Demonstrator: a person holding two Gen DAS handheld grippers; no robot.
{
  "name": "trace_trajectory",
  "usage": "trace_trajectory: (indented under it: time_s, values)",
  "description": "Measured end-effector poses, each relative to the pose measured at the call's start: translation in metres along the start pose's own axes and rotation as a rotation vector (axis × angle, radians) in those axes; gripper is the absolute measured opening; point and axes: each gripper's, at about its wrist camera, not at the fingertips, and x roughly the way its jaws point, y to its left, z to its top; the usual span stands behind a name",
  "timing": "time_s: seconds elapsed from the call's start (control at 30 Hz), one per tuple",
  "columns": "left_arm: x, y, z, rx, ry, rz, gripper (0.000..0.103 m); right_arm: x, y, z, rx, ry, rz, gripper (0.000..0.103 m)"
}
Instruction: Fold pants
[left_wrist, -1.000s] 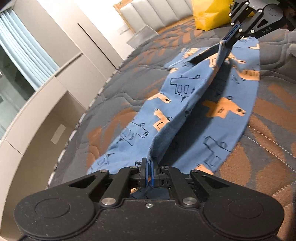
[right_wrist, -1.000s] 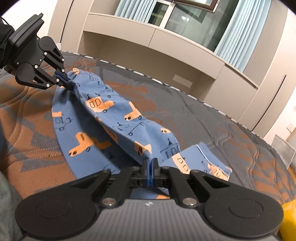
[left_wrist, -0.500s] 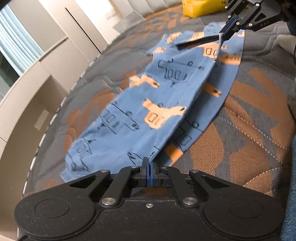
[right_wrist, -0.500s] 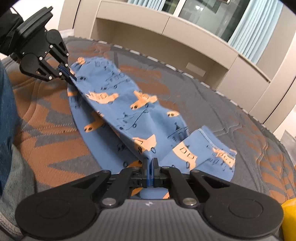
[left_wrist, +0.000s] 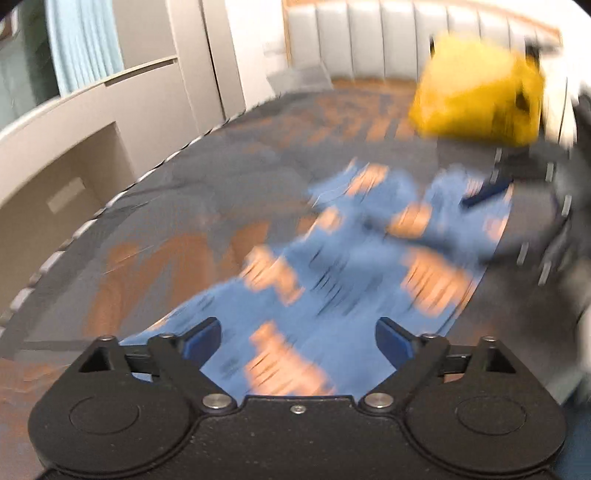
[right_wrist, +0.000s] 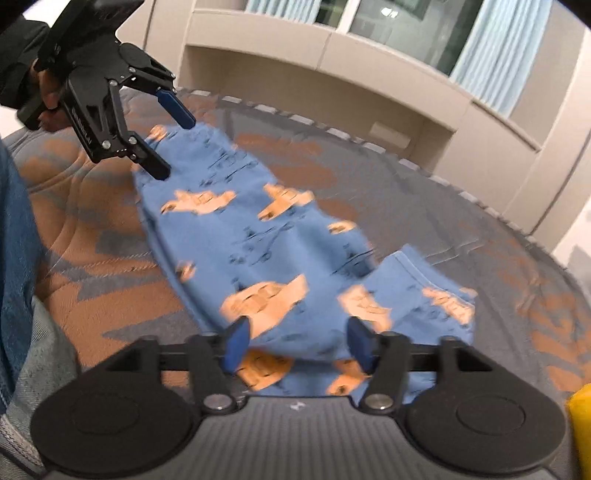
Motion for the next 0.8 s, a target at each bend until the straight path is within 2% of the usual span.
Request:
trace_trajectory:
  time_s: [0.07, 0.23, 0.33, 0.4, 0.47, 0.57, 0.63, 0.7, 0.73, 0.8]
  values:
    - [0.004, -0.015, 0.02, -0.065, -0.039, -0.055, 0.101, -0.011, -0.01, 0.001, 0.031, -0.021, -0.039, 0.086]
    - [0.025, -0.055, 0.046, -0.161, -0.106, -0.082, 0.102, -0.041, -0.05, -0.008, 0.17, -0.069, -0.169, 0.103]
    - [0.042, -0.076, 0.046, -0.255, -0.117, -0.072, 0.102, -0.05, -0.08, -0.018, 0.296, -0.085, -0.258, 0.103]
    - [0.053, -0.086, 0.041, -0.338, -0.123, -0.082, 0.102, -0.048, -0.101, -0.03, 0.383, -0.075, -0.282, 0.103]
    - [0.064, -0.092, 0.039, -0.394, -0.102, -0.101, 0.102, -0.04, -0.123, -0.044, 0.47, -0.052, -0.267, 0.103]
    - [0.071, -0.102, 0.041, -0.351, -0.082, -0.114, 0.102, -0.022, -0.149, -0.059, 0.587, -0.029, -0.212, 0.103]
    - [0.076, -0.103, 0.041, -0.361, -0.087, -0.119, 0.102, -0.01, -0.159, -0.066, 0.614, -0.006, -0.189, 0.103]
    - [0.082, -0.1, 0.04, -0.405, -0.1, -0.144, 0.101, 0.008, -0.167, -0.069, 0.59, 0.02, -0.188, 0.103]
    - [0.086, -0.098, 0.038, -0.43, -0.101, -0.156, 0.097, 0.017, -0.17, -0.071, 0.572, 0.042, -0.197, 0.102]
    - [0.095, -0.096, 0.037, -0.454, -0.095, -0.178, 0.089, 0.034, -0.174, -0.07, 0.527, 0.073, -0.183, 0.089]
